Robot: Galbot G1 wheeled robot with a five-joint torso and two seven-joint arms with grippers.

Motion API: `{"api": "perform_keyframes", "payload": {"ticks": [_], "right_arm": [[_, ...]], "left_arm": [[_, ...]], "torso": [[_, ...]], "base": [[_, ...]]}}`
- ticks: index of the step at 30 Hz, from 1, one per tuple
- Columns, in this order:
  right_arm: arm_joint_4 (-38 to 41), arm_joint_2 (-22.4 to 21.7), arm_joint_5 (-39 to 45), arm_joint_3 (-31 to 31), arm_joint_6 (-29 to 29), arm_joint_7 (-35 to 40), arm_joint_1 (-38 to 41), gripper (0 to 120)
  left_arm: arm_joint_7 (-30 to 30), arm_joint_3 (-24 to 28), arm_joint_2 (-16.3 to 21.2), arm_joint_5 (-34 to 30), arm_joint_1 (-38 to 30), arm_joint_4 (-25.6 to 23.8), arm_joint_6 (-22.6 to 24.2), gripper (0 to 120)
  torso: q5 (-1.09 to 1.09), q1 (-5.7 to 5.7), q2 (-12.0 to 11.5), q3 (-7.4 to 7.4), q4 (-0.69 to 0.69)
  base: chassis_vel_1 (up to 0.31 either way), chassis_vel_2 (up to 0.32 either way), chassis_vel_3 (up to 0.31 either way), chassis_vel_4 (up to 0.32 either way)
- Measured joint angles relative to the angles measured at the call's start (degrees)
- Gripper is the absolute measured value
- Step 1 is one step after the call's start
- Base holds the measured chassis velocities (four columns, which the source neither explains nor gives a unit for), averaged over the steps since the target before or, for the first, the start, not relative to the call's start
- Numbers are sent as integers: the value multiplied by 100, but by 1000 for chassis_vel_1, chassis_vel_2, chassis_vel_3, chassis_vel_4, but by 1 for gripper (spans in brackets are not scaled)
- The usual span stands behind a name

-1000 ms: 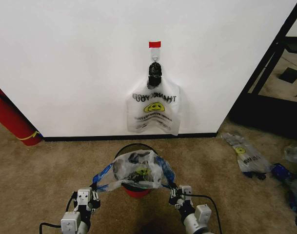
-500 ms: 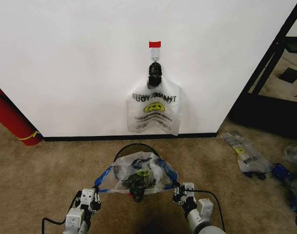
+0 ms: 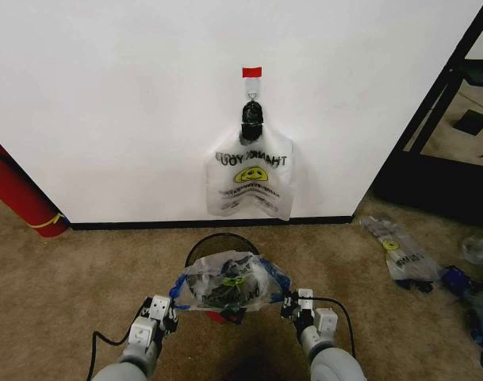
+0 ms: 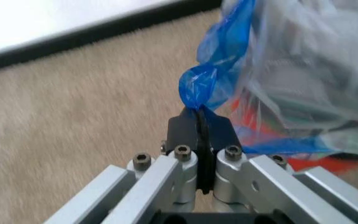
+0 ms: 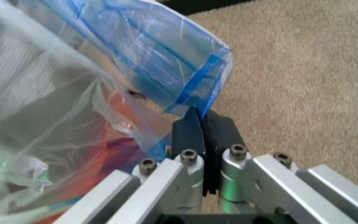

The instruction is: Pick up the garbage bag from the wall and place it over the trash bin.

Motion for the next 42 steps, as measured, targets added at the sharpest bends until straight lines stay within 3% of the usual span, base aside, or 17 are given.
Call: {"api": "perform_keyframes", "payload": {"ticks": [12,20,24,27,28,34,40,42], "right_arm": [[-629,100,0,-219,-21,-93,636,0],[-722,127,-54,-300,2,-121,754,1],[-429,-122,-267,-166,129,-255,441,20],[-350,-179,-336,-121,165,-304,354,25],[-243,-244,-407,-50,208,-371,244,33],[19,-365,-646,192,409,-588,-35,52],[-46,-460,-1549,481,1307,-1003,-442,78],[-55,-480,-1662,566,1515,-1168,-546,81]], "left_arm": [[173,140,-159,287,-267,588,-113,0],[351,41,-118,383,-108,547,-221,1],[304,-142,-68,589,198,300,-183,20],[271,-180,-65,661,251,247,-175,25],[221,-226,-63,753,320,175,-174,33],[165,-386,-61,878,542,-147,-164,51],[162,-500,5,1019,955,-645,-115,77],[163,-512,14,1098,1074,-763,-117,81]], "torso": [[0,0,0,0,0],[1,0,0,0,1],[1,0,0,-1,0],[1,0,0,-1,0],[1,-1,0,-1,-1],[1,-1,0,-1,0],[1,-1,0,-1,0],[1,-1,0,-1,-1]], "base": [[0,0,0,0],[0,0,0,0],[0,0,0,0],[0,0,0,0],[0,0,0,0],[0,0,0,0],[0,0,0,0],[0,0,0,0]]}}
